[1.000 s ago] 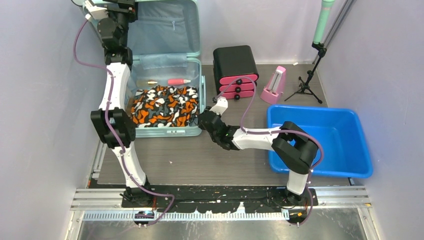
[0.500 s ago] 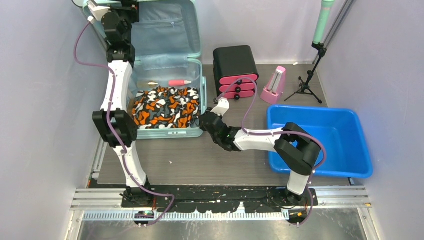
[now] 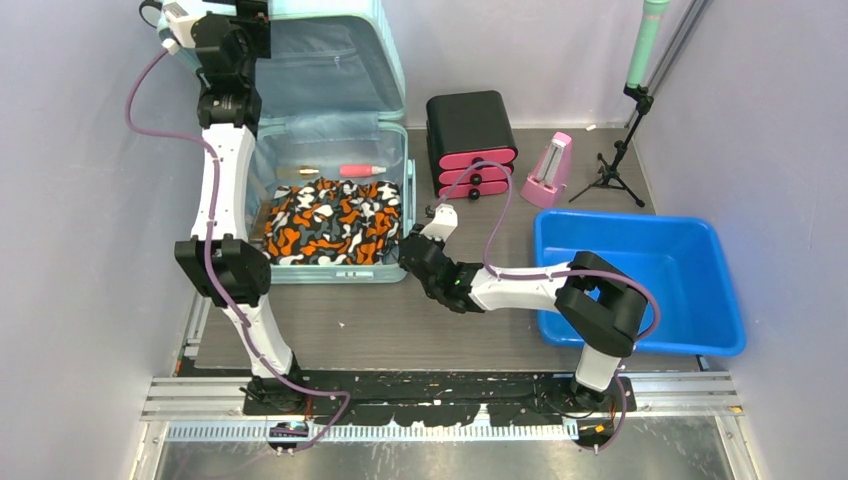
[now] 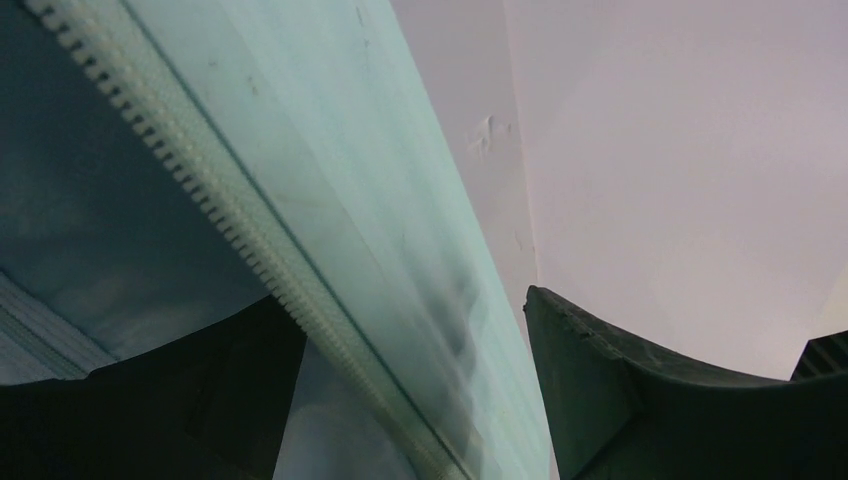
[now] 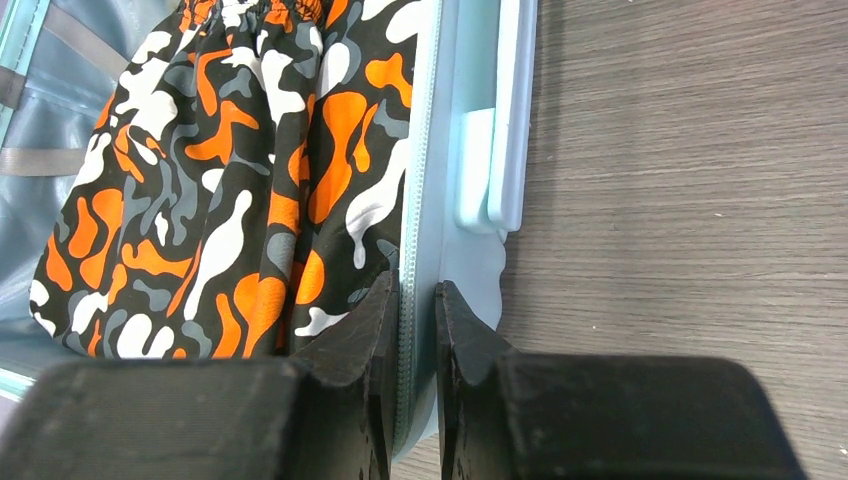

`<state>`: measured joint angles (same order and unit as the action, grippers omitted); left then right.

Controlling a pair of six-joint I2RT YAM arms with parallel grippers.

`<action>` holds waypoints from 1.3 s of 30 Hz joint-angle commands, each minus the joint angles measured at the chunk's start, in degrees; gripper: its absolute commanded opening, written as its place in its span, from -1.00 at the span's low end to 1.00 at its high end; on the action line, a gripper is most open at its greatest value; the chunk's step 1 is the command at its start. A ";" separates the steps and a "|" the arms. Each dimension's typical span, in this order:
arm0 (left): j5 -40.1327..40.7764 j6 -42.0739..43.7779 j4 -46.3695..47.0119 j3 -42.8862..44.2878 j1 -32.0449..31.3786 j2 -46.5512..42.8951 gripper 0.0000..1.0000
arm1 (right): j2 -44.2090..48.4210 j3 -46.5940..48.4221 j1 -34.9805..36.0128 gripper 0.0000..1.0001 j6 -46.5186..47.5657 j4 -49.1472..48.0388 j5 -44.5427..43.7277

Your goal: Open, take out, and arrange the luggage

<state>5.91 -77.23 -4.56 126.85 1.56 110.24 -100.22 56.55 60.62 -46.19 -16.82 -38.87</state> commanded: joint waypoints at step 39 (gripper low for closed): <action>-8.26 9.05 19.34 13.72 -0.85 9.59 0.73 | 4.01 -9.33 5.56 -0.99 10.18 6.45 7.98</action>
<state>-0.60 -66.19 8.67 135.50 1.17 119.61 -95.68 50.72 62.89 -41.25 -19.42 -37.71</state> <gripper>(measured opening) 0.851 0.202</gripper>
